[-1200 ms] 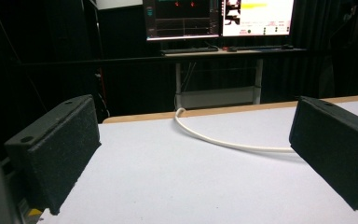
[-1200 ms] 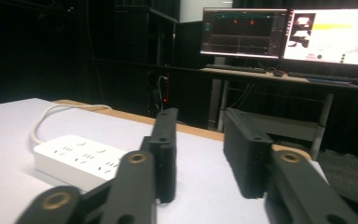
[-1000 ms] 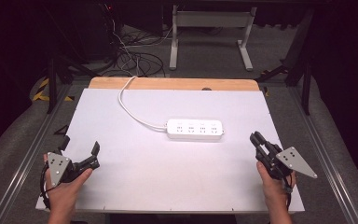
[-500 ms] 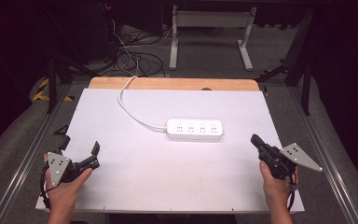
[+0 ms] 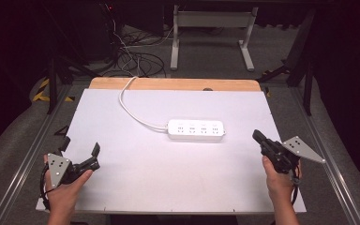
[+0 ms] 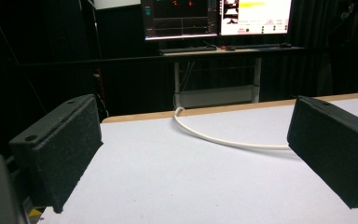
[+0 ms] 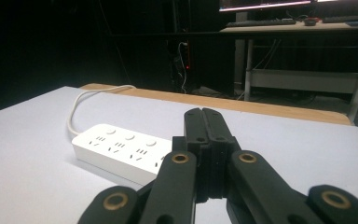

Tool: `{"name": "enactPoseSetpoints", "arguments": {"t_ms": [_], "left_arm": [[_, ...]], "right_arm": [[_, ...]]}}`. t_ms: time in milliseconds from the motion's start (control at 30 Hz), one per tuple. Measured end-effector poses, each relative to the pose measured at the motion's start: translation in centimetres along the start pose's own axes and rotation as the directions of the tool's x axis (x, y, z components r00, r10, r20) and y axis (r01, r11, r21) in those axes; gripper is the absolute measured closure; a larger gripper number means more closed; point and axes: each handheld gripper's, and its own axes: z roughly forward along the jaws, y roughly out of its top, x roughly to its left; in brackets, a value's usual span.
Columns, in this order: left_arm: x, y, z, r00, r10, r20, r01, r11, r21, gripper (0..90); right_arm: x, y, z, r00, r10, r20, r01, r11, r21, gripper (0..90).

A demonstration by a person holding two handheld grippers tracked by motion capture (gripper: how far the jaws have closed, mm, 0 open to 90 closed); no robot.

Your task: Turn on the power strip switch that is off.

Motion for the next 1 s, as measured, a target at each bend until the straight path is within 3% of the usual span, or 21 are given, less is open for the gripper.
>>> {"name": "enactPoseSetpoints", "arguments": {"t_ms": [1000], "left_arm": [[0.0,-0.1,-0.1,0.9999,0.011,0.005,-0.011,0.9999,0.003,4.4]], "right_arm": [[2.2,3.9,4.9,0.995,-0.056,-0.082,0.064,0.993,0.095,90.0]]}}
